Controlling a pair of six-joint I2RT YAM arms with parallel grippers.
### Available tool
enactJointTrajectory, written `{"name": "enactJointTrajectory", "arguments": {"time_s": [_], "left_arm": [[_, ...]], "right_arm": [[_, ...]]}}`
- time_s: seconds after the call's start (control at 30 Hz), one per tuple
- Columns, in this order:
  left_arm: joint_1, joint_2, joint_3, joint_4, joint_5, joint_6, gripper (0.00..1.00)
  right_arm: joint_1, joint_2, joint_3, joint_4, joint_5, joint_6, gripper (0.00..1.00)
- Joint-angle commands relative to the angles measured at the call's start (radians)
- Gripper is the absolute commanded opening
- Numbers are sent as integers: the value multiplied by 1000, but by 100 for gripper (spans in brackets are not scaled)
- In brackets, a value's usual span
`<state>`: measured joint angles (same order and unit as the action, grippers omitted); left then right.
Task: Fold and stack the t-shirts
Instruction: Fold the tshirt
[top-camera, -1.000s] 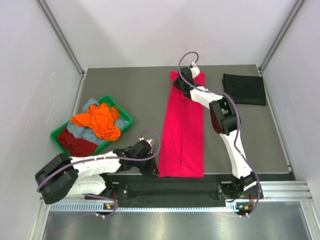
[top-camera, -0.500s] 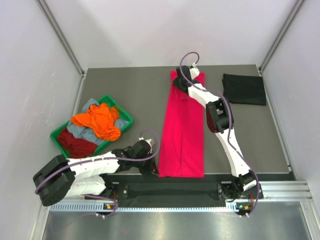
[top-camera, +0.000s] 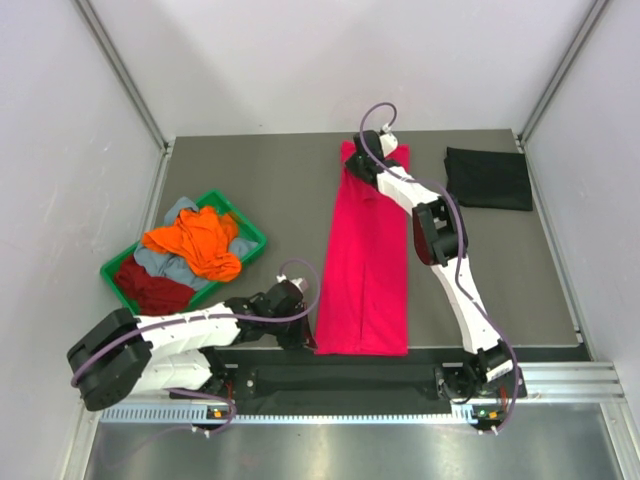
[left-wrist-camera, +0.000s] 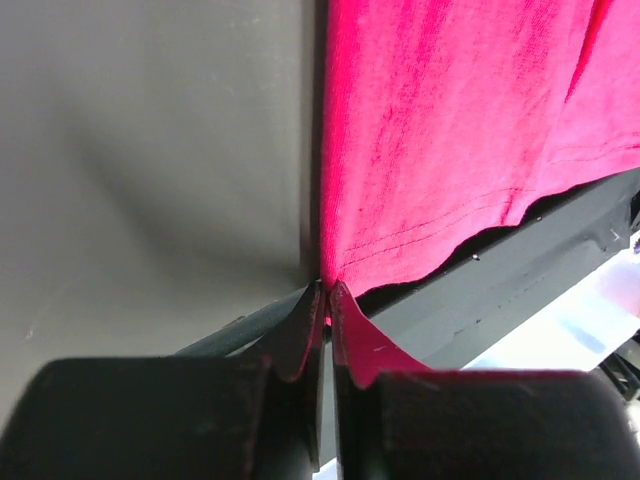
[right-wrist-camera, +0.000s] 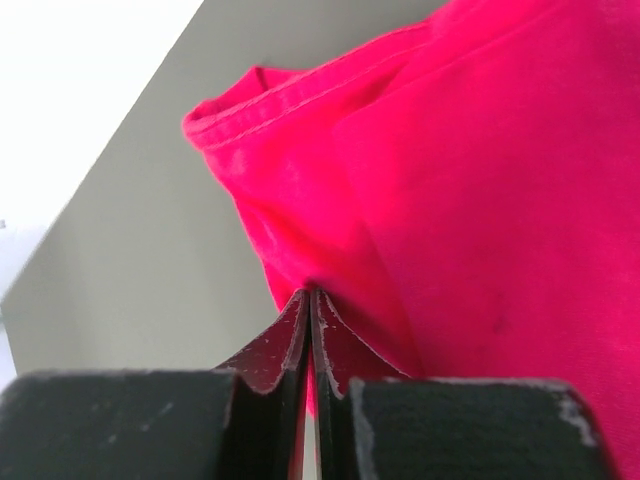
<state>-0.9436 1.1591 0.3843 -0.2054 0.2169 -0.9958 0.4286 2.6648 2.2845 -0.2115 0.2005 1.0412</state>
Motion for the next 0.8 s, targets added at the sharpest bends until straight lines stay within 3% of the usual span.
{"name": "enactJointTrajectory", "arguments": {"time_s": [0.0,0.23,0.4,0.5,0.63,0.77], "left_arm": [[-8,8,37,-37,-10,14,10],[-7,-4,88,-114,-62,66,23],[-6,-48,139,-196,-129,118,32],[-4,-59,154,-233,-148,140,35],[-1,-56,146,-206,-122,148,36],[5,-30,142,-157,-88,152,36]], "right_arm": [[-7,-109,-11,61,-73,-90,2],[-60,-376,-163,6,-188,-220,21],[-105,-655,-436,-61,-292,-312,32],[-116,-824,-586,-185,-303,-385,35],[-117,-1043,-871,-357,-323,-444,38],[-114,-1306,-1141,-391,-383,-452,40]]}}
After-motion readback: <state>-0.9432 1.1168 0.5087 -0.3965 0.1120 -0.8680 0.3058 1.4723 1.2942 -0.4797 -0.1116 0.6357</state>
